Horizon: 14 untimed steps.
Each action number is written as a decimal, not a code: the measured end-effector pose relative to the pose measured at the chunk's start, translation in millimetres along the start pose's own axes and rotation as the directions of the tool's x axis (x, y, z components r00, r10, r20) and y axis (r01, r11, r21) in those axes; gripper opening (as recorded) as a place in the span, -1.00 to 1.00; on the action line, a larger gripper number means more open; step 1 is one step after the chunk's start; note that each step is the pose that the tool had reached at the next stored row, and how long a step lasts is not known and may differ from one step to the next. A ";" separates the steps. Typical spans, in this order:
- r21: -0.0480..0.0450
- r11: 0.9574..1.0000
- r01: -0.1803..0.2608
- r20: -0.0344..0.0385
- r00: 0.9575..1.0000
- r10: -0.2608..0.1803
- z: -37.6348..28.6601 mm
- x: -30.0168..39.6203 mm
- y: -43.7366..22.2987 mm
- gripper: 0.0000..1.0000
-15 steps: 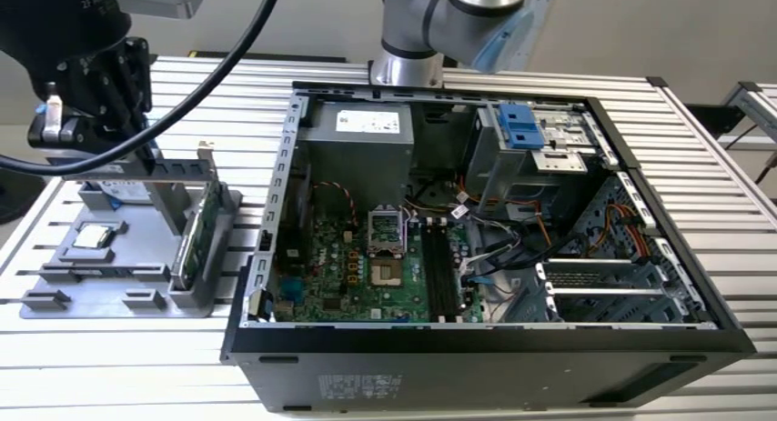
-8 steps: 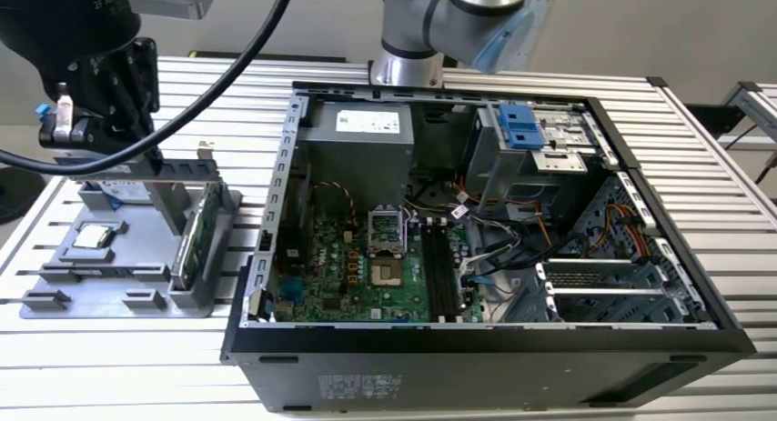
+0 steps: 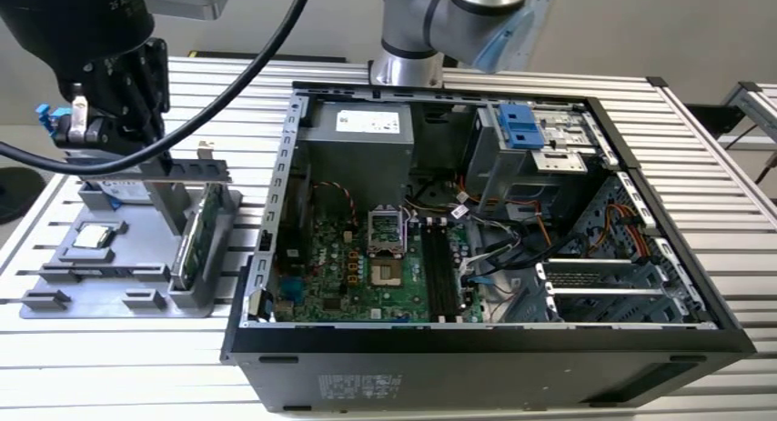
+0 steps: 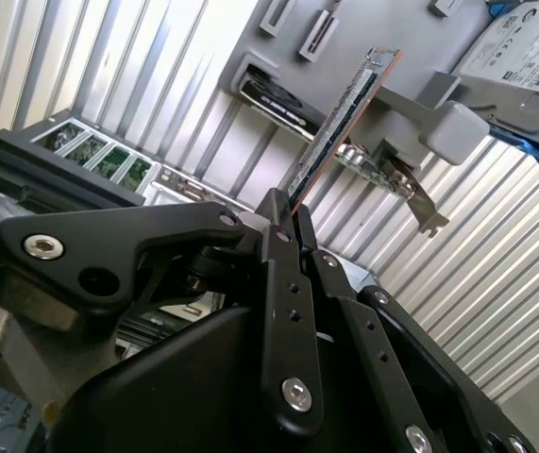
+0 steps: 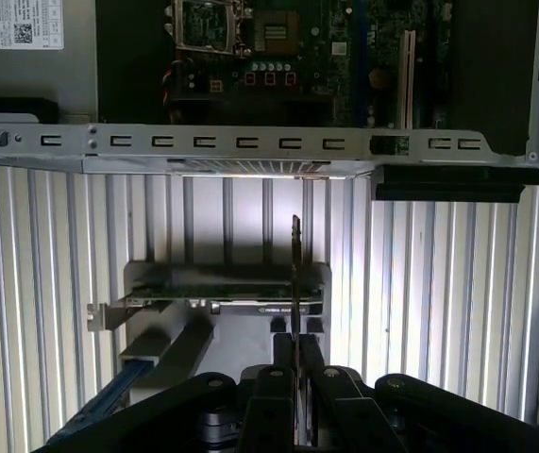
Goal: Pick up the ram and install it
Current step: 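Pick up the ram and move it above insertion slot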
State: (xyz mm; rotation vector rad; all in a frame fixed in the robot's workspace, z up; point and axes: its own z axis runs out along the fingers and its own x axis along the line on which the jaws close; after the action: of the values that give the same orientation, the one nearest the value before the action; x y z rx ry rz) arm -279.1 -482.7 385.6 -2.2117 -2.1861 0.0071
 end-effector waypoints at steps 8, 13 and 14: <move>0.000 1.000 0.000 0.000 1.000 0.000 -0.2 0.1 8.1 -1.00; 0.000 1.000 0.000 0.000 1.000 0.000 -0.3 0.1 12.7 -1.00; 0.000 1.000 0.000 0.000 1.000 0.000 -0.4 0.2 13.7 -1.00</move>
State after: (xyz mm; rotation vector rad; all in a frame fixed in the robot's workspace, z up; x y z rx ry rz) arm -265.4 -482.8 385.6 -2.2117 -2.1861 0.0073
